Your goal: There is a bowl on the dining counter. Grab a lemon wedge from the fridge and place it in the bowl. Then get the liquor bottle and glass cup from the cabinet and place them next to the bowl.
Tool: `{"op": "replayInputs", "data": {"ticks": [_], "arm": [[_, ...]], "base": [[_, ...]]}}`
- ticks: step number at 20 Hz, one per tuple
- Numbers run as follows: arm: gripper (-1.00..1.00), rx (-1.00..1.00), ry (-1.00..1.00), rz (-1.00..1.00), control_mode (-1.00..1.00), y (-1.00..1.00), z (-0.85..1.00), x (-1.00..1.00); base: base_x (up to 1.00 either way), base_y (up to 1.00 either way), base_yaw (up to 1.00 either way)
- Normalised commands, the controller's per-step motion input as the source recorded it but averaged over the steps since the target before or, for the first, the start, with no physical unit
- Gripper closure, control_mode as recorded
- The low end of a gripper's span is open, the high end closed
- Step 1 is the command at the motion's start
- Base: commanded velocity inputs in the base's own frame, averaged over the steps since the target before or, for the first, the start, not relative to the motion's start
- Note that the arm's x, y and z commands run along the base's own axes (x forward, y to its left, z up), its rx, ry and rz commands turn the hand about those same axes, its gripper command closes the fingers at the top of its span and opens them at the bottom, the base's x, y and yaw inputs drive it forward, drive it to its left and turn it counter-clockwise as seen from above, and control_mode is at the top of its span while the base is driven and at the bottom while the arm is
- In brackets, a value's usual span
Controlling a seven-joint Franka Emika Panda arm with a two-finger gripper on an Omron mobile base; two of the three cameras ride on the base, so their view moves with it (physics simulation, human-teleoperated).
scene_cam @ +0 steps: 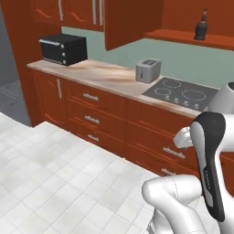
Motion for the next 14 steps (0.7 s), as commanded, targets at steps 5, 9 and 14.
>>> {"op": "replayInputs", "data": {"ticks": [5,9,14], "arm": [[-1.0,0.0,0.0,0.0,1.0,0.0,0.0,0.0],[-1.0,0.0,0.0,0.0,1.0,0.0,0.0,0.0],[-1.0,0.0,0.0,0.0,1.0,0.0,0.0,0.0]], "base": [[0.67,0.15,-0.4],[0.69,0.14,-0.43],[0.69,0.18,-0.45]]}}
